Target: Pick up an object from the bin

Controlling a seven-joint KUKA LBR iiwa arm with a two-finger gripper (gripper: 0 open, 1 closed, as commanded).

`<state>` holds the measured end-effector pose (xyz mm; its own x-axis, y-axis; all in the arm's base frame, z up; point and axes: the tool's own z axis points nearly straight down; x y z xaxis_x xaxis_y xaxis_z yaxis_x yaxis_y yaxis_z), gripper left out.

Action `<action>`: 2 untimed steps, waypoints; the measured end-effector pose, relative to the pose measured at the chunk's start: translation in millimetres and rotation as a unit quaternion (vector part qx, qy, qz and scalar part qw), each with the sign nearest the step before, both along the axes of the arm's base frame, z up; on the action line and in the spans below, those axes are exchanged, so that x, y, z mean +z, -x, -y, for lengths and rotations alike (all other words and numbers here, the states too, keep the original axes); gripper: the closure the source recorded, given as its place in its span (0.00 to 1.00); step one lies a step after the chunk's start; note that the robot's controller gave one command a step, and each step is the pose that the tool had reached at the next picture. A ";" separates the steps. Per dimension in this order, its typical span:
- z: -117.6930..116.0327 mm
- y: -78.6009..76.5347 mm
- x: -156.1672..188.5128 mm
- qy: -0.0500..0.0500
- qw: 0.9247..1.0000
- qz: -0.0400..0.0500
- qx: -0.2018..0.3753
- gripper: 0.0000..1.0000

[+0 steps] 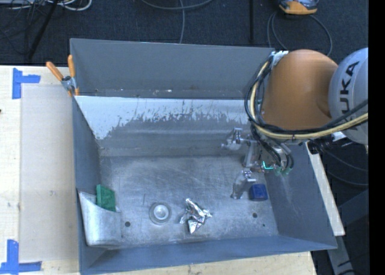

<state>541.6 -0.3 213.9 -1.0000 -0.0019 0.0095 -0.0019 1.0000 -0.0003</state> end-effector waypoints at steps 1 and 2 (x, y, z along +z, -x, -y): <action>-50.9 60.8 -89.6 -0.001 0.992 0.001 0.130 0.00; -59.5 49.8 -142.1 -0.001 0.980 0.008 0.197 0.00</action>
Offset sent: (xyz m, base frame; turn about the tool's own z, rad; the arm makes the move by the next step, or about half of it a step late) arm -0.0591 0.0501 -0.0874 -0.2607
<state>491.8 59.2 71.9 -0.9214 -0.3885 -0.0066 -0.3884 0.9215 -0.0018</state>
